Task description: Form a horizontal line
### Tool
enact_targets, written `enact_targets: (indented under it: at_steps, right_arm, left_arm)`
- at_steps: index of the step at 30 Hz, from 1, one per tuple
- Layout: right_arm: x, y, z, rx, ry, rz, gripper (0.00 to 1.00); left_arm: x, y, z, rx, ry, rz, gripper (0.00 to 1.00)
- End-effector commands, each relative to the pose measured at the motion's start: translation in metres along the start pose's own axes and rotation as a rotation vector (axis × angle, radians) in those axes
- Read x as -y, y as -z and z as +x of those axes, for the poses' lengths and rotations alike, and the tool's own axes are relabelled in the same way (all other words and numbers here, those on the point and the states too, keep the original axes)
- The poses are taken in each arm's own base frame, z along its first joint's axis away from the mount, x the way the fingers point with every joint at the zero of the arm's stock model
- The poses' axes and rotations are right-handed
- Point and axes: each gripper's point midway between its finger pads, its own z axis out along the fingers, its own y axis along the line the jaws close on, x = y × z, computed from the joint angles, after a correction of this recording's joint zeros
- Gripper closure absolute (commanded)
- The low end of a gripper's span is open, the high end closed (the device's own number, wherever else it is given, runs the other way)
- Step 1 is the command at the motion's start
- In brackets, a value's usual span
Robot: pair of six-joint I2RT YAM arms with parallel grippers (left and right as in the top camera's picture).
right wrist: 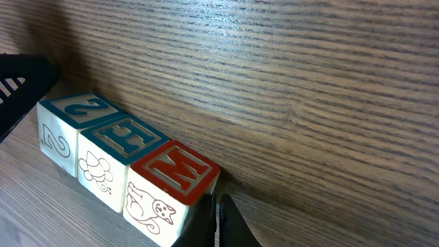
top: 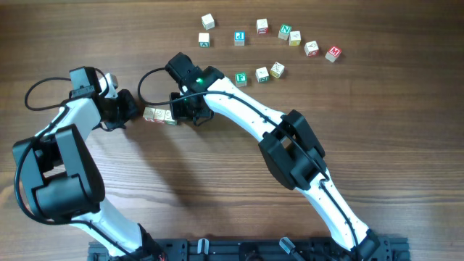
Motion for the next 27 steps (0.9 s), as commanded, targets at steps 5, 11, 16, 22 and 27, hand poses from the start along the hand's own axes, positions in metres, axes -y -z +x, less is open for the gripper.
enact_targets:
  at_steps: [5, 11, 16, 22, 27]
  right_arm:
    - [0.0040, -0.0147, 0.0061, -0.023, 0.018, 0.003, 0.96]
    - [0.0030, -0.0147, 0.0048, -0.017, 0.022, -0.001, 0.95]
    - [0.0031, -0.0147, 0.0048, -0.018, 0.025, -0.001, 0.95]
    - [0.0024, -0.0148, 0.0040, -0.014, 0.029, -0.004, 0.95]
    - [0.0026, -0.0147, 0.0038, -0.014, 0.029, -0.004, 0.95]
  left_arm:
    - [0.0020, -0.0061, 0.0106, -0.036, -0.005, 0.035, 0.96]
    - [0.0020, -0.0061, 0.0107, -0.036, -0.005, 0.035, 0.96]
    - [0.0013, -0.0060, 0.0135, -0.048, -0.001, 0.032, 0.96]
    - [0.0021, -0.0058, 0.0163, -0.059, 0.003, 0.038, 0.96]
    - [0.0037, -0.0056, 0.0189, -0.071, 0.007, 0.048, 0.96]
